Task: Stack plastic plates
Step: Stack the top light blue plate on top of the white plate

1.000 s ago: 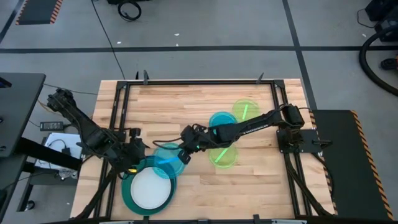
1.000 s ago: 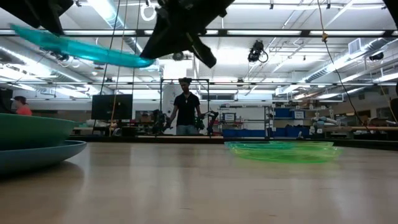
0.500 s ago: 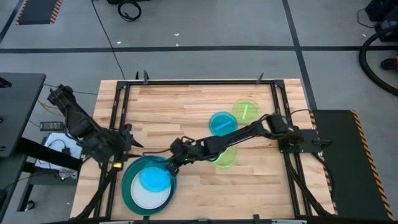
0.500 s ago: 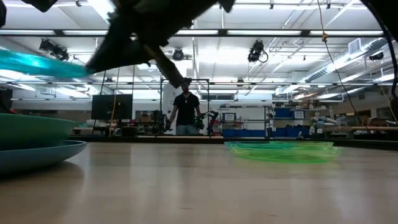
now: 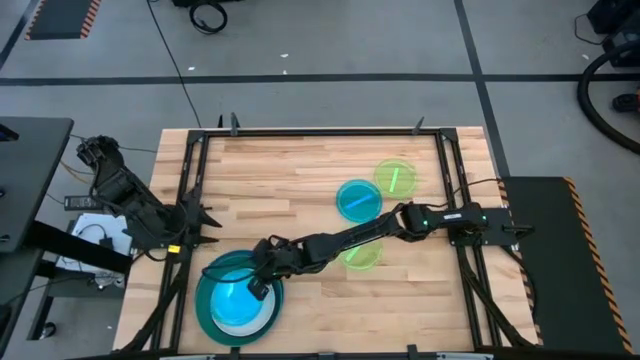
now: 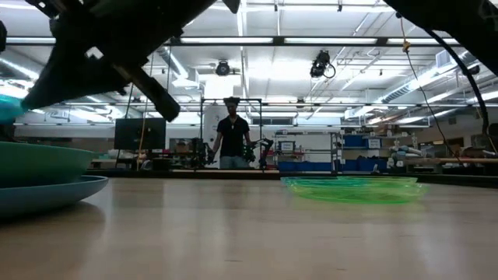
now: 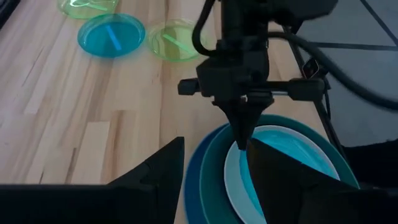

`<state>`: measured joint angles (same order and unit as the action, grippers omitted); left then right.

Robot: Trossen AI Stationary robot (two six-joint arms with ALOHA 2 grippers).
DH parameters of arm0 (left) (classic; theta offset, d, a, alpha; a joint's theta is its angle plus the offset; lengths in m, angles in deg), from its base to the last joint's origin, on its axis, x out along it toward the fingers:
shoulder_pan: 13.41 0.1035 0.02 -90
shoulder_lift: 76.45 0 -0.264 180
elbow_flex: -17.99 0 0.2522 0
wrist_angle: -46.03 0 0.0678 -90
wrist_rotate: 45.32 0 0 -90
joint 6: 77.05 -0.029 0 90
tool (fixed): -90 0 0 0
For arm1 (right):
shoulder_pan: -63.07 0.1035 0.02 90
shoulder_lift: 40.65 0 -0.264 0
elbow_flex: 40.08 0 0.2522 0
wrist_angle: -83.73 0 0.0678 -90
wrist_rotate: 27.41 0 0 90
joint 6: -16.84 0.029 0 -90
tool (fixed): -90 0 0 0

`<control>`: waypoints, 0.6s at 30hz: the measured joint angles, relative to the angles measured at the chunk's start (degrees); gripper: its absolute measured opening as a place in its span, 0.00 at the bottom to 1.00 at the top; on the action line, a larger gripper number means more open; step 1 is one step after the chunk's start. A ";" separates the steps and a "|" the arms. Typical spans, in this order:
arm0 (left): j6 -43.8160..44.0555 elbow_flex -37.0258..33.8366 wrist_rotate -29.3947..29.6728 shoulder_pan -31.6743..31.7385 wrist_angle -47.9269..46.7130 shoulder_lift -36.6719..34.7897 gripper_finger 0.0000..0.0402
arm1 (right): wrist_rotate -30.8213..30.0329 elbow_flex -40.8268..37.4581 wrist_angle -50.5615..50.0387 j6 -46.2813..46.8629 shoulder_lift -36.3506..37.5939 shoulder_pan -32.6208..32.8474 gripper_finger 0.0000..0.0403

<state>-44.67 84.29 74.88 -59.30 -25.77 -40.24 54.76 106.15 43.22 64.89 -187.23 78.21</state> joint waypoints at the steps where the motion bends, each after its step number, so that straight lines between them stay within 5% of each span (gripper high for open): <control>1: 0.02 0.00 0.00 0.00 -0.12 -0.06 0.45 | 0.00 0.48 -0.74 0.00 -0.51 0.07 0.01; 9: 0.07 0.00 -0.04 0.00 -0.70 0.15 0.45 | 3.41 0.31 -2.12 -0.09 -1.63 0.09 0.03; 18: 0.44 0.00 -0.09 0.00 -0.68 0.15 0.45 | 3.79 0.23 -3.68 -1.29 -1.71 0.06 0.15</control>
<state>-44.24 84.29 74.79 -59.30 -26.45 -40.09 58.55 106.38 39.54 63.60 -188.94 78.27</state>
